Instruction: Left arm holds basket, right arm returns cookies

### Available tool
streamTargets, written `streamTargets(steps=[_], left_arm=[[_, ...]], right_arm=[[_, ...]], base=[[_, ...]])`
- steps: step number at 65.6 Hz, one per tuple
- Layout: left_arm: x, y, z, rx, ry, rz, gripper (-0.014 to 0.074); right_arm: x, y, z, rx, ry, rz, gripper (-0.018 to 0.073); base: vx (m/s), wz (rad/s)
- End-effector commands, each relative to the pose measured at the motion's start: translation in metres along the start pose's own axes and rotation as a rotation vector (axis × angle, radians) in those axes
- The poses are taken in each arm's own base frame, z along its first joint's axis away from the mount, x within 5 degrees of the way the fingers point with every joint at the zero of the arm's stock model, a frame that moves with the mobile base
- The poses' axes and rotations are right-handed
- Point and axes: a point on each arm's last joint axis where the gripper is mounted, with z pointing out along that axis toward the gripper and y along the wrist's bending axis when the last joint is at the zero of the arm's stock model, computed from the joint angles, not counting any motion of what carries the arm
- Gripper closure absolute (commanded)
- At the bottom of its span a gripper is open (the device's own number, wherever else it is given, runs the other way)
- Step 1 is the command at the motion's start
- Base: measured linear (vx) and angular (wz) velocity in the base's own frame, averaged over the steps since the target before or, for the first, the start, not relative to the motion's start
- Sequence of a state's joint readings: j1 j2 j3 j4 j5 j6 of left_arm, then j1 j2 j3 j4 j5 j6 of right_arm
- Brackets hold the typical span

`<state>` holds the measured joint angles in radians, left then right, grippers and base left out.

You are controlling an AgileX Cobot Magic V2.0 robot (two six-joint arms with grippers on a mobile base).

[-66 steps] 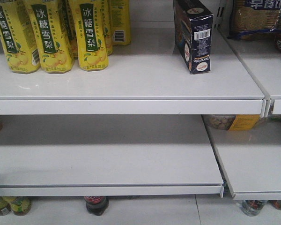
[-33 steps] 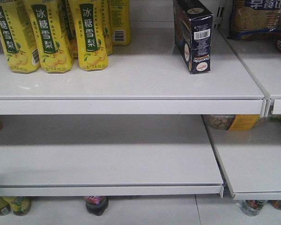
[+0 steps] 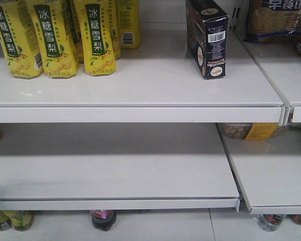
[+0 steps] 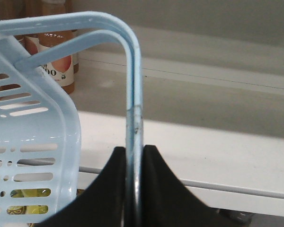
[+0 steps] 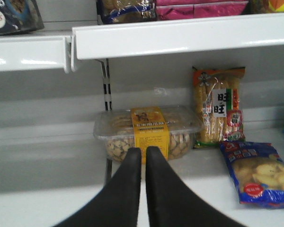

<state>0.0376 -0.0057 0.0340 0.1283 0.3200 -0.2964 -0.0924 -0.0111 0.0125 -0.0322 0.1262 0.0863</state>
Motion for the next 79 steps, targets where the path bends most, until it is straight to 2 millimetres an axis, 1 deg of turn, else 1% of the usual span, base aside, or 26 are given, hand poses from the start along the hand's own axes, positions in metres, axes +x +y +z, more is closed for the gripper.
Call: streamTargets(steps=[1,5,13,23,79], left_arm=[[-0.0186,-0.0041,-0.0054,0.036,-0.141,0.037,0.0599],[-0.0186,-0.0041,-0.0054,0.036,-0.141,0.037,0.0599],[-0.0186,-0.0041,-0.0054,0.036,-0.141,0.037,0.0599],[-0.0186,-0.0041,-0.0054,0.036,-0.141,0.037,0.0599],[-0.0186,-0.0041,-0.0054,0.036,-0.141,0.037,0.0599]], right_arm=[[-0.002,-0.0002,0.0004,0.002,-0.118,0.003,0.0566],[0.0012,-0.0005,0.0007,0.005,-0.084,-0.002,0.0566],[0.0023,-0.0006,0.0008,0.008,-0.071,-0.045,0.0566],[0.0052,-0.0009,0.001,0.01,-0.04,-0.039,0.0566],[0.0052,-0.0009,0.001,0.01,-0.04,-0.037,0.0566]], base=[[0.0,0.0],[0.0,0.0],[0.0,0.0],[0.0,0.0],[0.0,0.0]])
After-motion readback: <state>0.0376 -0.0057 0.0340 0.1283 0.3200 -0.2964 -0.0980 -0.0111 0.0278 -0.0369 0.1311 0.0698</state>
